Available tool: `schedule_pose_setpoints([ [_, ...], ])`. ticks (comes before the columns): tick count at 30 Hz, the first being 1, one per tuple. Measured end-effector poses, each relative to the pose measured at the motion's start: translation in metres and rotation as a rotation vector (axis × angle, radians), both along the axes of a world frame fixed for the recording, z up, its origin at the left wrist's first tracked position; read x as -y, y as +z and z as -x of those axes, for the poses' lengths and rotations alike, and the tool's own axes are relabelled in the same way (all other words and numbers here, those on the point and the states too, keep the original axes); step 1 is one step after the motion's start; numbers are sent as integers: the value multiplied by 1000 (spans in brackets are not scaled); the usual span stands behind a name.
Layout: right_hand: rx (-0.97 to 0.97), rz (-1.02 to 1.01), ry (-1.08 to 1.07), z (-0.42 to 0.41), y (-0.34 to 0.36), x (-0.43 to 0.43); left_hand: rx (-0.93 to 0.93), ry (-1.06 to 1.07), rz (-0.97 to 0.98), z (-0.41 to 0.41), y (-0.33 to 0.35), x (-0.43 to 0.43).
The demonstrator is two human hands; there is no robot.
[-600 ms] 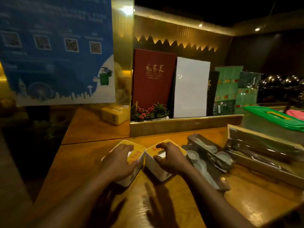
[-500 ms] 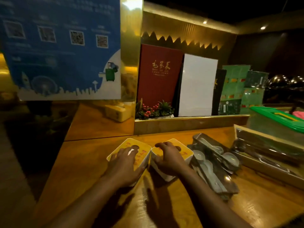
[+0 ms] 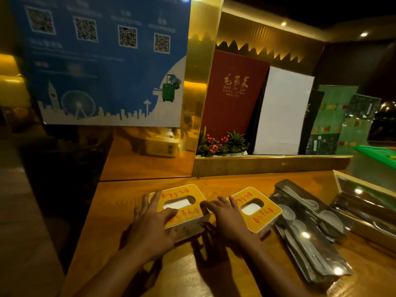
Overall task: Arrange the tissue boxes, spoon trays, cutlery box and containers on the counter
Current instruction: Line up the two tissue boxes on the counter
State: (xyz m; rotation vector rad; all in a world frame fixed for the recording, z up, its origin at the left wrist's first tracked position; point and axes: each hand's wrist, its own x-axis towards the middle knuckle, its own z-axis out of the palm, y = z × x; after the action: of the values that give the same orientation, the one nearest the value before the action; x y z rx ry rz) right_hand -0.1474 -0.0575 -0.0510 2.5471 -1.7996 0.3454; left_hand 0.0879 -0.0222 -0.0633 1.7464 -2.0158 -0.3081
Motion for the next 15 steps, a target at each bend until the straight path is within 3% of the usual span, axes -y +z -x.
schedule_pose_setpoints([
  [5,274,104,-87,-20,-21,-23,-418,13,-38,-17,-14,3],
  [15,272,127,-81,-11,-20,-28,-466,3,81,-2,-24,3],
])
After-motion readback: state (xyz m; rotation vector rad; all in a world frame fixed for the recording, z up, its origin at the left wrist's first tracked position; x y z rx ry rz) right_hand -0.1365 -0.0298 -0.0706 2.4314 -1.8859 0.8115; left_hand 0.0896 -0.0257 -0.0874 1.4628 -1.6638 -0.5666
